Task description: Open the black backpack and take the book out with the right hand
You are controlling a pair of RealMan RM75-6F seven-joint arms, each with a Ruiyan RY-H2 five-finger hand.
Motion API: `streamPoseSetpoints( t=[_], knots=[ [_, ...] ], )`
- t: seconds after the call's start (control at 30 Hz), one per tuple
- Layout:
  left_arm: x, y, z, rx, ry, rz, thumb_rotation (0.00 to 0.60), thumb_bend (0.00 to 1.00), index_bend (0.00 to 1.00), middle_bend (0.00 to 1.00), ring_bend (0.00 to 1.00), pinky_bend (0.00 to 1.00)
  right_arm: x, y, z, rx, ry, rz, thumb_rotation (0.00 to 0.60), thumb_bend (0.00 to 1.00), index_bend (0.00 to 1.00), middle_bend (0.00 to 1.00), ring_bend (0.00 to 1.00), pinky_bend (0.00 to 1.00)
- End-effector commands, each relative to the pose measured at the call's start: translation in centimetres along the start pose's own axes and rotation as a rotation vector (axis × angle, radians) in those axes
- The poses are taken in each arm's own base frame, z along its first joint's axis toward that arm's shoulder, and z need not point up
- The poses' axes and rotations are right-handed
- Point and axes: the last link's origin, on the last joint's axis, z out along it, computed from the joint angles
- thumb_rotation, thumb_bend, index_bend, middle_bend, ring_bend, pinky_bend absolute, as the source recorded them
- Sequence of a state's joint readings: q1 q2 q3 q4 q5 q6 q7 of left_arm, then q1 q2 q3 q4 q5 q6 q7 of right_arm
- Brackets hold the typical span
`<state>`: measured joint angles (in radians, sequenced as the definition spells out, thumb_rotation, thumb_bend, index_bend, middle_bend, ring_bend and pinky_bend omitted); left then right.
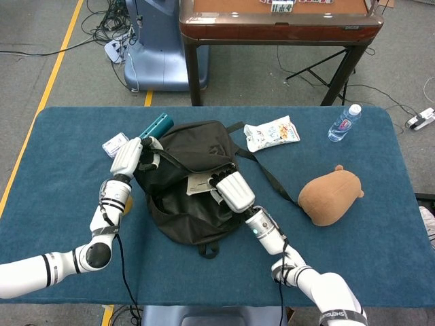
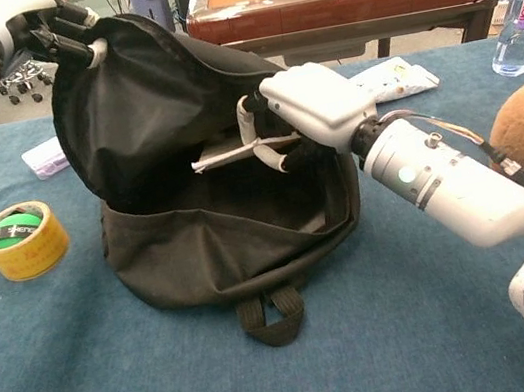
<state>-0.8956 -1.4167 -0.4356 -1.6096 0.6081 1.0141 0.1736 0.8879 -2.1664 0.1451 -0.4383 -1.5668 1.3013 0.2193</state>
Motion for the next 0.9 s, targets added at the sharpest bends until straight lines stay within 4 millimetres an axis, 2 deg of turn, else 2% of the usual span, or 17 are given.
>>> streamPoseSetpoints(
  t=[0.03, 0.23, 0.33, 0.53, 0.67, 0.8, 0.9],
  knots=[
    [-0.1, 0.1, -0.1, -0.004, -0.002, 0.002, 0.600, 0.59, 0.64, 0.51, 0.46, 0.36, 1.4, 0.3, -0.5, 0.039, 0.045, -0.004, 0.600, 0.48, 0.85, 0.65, 0.62, 0.64],
    [-0.2, 0.1, -0.5, -0.015, -0.013, 0.020, 0.600, 0.59, 0.61, 0.51, 0.46, 0.36, 5.1, 0.5, -1.3, 0.088, 0.134, 0.019, 0.600, 0.48, 0.87, 0.68, 0.66, 0.68],
    [-0.5, -0.1, -0.8, -0.022, -0.023, 0.045, 0.600, 0.59, 0.60, 0.51, 0.46, 0.36, 7.6, 0.3, -1.9, 0.108, 0.166, 0.036, 0.600, 0.48, 0.87, 0.68, 0.66, 0.69],
    [-0.9, -0.5, -1.8, -0.031, -0.069, 0.085, 0.600, 0.58, 0.54, 0.50, 0.46, 0.36, 13.6, -0.1, -3.5, 0.096, 0.206, 0.091, 0.600, 0.48, 0.88, 0.68, 0.67, 0.70],
    [-1.1, -0.8, -2.8, -0.047, -0.107, 0.121, 0.600, 0.58, 0.47, 0.46, 0.44, 0.36, 17.6, 0.2, -4.5, 0.066, 0.238, 0.128, 0.600, 0.48, 0.88, 0.68, 0.67, 0.70],
    [-0.7, -1.3, -4.5, -0.073, -0.140, 0.174, 0.600, 0.49, 0.36, 0.41, 0.39, 0.35, 21.0, 1.4, -5.7, 0.022, 0.281, 0.126, 0.600, 0.48, 0.88, 0.68, 0.67, 0.70],
    [-0.2, -1.9, -5.7, -0.091, -0.136, 0.221, 0.600, 0.43, 0.29, 0.38, 0.37, 0.35, 22.5, 2.4, -6.6, -0.016, 0.280, 0.134, 0.600, 0.48, 0.88, 0.68, 0.67, 0.70]
  ],
)
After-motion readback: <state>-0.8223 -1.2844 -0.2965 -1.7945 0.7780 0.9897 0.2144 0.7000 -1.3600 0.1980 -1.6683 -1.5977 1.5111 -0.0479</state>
